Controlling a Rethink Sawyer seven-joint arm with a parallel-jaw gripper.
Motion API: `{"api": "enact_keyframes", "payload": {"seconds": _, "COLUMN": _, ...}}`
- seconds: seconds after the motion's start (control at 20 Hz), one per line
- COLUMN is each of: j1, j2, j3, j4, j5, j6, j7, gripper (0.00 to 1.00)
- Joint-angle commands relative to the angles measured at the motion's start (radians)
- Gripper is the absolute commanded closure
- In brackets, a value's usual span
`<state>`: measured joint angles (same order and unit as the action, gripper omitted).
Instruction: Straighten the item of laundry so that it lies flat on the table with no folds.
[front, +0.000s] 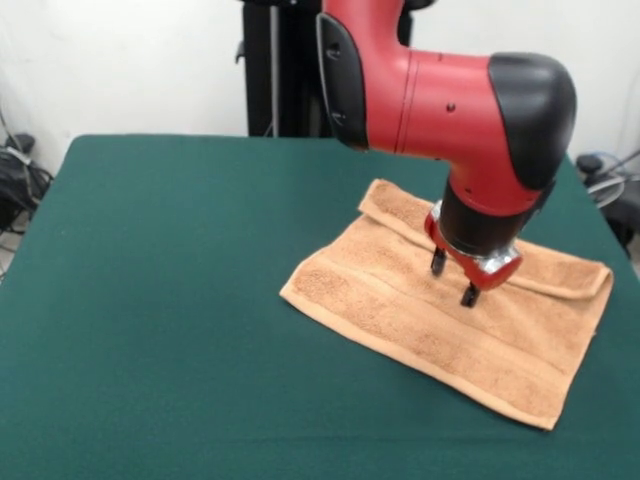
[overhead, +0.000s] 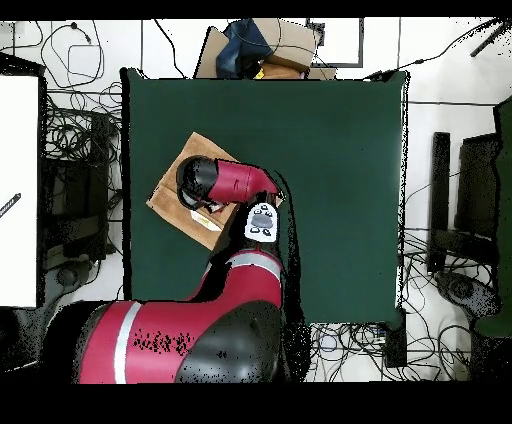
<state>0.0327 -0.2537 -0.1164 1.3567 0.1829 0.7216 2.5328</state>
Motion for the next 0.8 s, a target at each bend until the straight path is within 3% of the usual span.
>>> {"api": "enact_keyframes", "payload": {"seconds": 0.05, "j1": 0.061, "j2": 0.109, "j3": -0.030, "j4": -0.069, "j5": 0.086, "j6": 0.064, "j7": 0.317, "gripper": 0.00}}
{"api": "enact_keyframes", "payload": {"seconds": 0.8, "j1": 0.122, "j2": -0.004, "j3": -0.096, "j4": -0.071, "j5": 0.197, "j6": 0.212, "j7": 0.360, "gripper": 0.00}}
